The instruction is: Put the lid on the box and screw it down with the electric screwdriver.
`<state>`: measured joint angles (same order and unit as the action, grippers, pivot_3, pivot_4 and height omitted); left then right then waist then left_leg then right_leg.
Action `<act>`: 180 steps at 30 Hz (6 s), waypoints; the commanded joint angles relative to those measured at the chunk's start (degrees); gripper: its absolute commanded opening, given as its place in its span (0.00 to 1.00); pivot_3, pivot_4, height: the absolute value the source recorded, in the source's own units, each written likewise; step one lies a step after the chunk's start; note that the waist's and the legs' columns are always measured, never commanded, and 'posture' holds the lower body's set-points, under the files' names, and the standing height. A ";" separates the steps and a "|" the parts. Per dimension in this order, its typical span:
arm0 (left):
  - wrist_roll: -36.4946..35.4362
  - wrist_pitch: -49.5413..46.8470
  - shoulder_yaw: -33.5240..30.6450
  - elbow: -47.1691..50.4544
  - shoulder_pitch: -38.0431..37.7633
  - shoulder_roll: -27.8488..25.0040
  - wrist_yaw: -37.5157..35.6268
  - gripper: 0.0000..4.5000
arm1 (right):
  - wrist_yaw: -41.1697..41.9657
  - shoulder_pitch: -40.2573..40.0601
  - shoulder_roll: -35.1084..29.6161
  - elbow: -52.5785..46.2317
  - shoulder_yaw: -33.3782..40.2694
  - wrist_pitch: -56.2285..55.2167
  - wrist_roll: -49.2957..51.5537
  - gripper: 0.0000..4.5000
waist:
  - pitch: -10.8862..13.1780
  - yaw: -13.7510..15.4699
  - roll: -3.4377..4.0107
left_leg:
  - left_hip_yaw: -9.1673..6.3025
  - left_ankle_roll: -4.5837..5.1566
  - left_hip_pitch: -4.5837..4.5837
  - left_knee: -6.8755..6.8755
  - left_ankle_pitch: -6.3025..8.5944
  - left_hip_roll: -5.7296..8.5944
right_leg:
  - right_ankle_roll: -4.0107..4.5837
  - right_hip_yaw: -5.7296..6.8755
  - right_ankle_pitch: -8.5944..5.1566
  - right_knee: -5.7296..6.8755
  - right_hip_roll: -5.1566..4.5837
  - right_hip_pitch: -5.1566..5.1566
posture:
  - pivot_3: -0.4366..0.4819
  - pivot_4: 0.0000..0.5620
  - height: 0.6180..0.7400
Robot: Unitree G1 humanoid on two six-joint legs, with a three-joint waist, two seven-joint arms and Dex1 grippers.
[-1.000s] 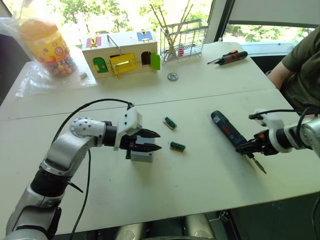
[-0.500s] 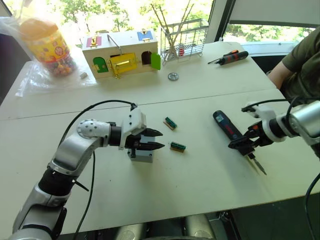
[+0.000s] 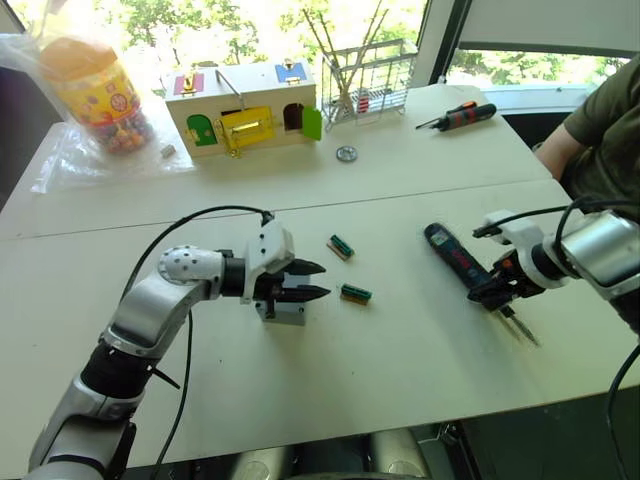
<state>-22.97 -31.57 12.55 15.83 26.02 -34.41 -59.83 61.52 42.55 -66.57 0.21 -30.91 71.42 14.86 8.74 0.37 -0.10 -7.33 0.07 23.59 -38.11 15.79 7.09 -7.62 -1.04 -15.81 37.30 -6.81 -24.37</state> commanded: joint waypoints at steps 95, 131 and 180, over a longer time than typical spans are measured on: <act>-1.96 -4.49 -7.01 1.64 -12.61 -10.92 2.78 0.41 | -26.69 -26.96 58.90 -6.54 12.85 -59.42 -1.76 0.41 | -0.80 -2.07 0.18 | -0.25 0.10 -2.14 1.22 0.09 -0.03 | 0.02 -0.16 0.00 -0.15 0.26 1.32 | 0.48 0.27 1.00; -3.98 -1.53 -5.51 -4.68 -2.88 -3.95 -1.13 0.41 | -55.58 6.80 48.53 -21.32 51.32 -5.46 42.41 0.41 | -0.56 -0.96 0.36 | -0.33 -0.23 -1.06 0.99 -0.13 0.00 | 0.02 -0.17 0.01 -0.26 0.08 0.75 | 0.48 0.27 1.00; -10.64 -6.65 -15.63 0.21 -2.40 -5.67 1.97 0.41 | -16.12 3.03 14.72 4.26 27.35 -19.77 10.99 1.00 | 0.12 -1.27 0.24 | 0.01 -0.21 -0.12 0.52 -0.15 -0.05 | -0.01 -0.15 0.03 -0.10 0.04 -0.16 | 0.48 0.27 1.00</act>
<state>-31.16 -37.18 0.66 15.32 23.35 -39.02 -58.06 45.59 45.82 -52.21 10.36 -9.00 59.07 25.62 8.85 -0.90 0.14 -7.29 -0.14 23.46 -37.56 15.65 7.04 -7.63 -1.21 -15.78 37.23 -6.77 -24.57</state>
